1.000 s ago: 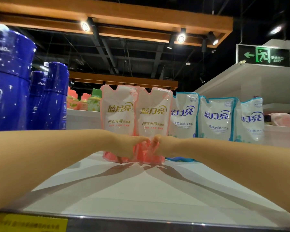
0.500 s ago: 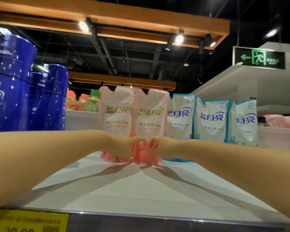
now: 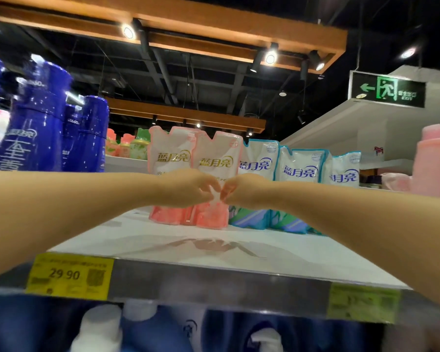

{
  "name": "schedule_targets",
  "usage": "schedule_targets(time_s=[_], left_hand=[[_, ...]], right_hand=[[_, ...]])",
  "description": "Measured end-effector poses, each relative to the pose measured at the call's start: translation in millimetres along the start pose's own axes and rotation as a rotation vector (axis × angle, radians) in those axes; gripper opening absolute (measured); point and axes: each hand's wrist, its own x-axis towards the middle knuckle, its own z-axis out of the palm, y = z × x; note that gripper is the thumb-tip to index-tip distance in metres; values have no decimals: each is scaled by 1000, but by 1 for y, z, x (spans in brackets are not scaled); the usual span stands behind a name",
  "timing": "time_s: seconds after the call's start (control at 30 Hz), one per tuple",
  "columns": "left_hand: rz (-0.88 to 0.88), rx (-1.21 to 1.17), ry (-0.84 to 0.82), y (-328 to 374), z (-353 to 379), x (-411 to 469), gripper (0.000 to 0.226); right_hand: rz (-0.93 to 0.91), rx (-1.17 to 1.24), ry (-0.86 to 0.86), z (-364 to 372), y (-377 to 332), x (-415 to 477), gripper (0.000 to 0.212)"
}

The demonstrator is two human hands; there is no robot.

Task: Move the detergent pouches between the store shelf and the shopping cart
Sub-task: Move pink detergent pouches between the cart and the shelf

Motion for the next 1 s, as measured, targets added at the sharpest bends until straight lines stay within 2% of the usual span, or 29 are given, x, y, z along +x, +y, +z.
schedule_targets(time_s=[0.23, 0.43, 0.57, 0.7, 0.9, 1.0], left_hand=[[126, -58, 141, 102, 1, -49, 24], [276, -321, 222, 228, 30, -71, 5], [421, -526, 233, 332, 65, -84, 16], [581, -635, 242, 440, 111, -94, 12], [750, -806, 108, 599, 181, -109, 12], [846, -890, 34, 674, 217, -118, 11]], right_hand=[[-34, 104, 164, -33, 37, -122, 27], [69, 194, 277, -55, 102, -255, 19], [214, 262, 336, -69, 154, -365, 19], [338, 93, 292, -75, 208, -476, 21], [598, -43, 223, -83, 273, -615, 20], [763, -5, 211, -84, 305, -678, 7]])
